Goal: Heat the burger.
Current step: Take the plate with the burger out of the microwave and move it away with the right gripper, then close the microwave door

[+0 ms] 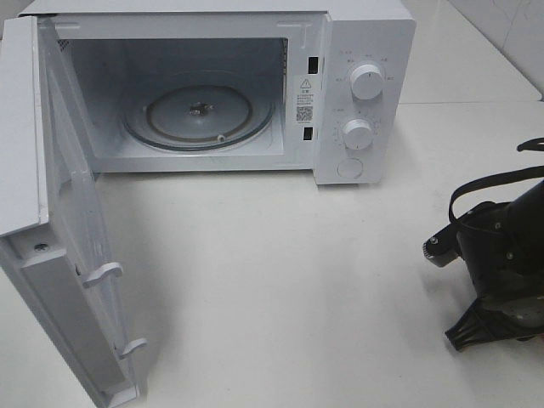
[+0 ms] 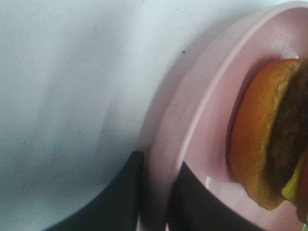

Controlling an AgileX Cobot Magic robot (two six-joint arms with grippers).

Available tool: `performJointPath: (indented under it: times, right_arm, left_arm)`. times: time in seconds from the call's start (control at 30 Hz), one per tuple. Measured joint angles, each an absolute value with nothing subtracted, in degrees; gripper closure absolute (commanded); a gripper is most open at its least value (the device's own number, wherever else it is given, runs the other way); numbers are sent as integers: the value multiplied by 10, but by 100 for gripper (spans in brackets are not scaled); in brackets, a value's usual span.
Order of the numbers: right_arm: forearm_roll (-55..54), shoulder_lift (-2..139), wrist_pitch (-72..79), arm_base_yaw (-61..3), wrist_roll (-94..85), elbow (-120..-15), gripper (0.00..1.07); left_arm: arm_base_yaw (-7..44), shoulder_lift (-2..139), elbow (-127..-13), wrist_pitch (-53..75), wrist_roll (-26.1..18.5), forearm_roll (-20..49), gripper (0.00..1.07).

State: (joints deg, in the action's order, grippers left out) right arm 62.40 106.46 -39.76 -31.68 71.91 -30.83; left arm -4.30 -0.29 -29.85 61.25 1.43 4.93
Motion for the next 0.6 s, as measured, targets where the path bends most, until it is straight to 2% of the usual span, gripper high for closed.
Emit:
performJointPath:
  times: [0.03, 0.07, 0.1, 0.13, 0.2, 0.27, 0.53, 0.6]
  right_arm:
    - [624, 1065, -398, -317, 719, -308, 80]
    - [609, 1065, -402, -317, 711, -315, 73]
    - [609, 1065, -402, -317, 711, -315, 73]
    - [590, 1065, -409, -317, 694, -325, 65]
    - [578, 1065, -413, -317, 684, -331, 63]
    - [522, 1055, -421, -317, 633, -345, 55]
    - [450, 965, -413, -317, 567, -351, 54]
    - [397, 881, -410, -317, 509, -351, 50]
  left_arm:
    - [-43, -3, -299, 612, 14, 49, 6]
    - [-43, -3, -299, 612, 14, 49, 6]
    - [-43, -3, -299, 612, 14, 49, 6]
    - [-43, -3, -299, 612, 14, 49, 6]
    - [-43, -3, -299, 612, 14, 49, 6]
    - [-43, -3, -299, 612, 14, 49, 6]
    - [-43, -3, -299, 612, 14, 49, 6]
    - [-43, -3, -299, 612, 14, 49, 6]
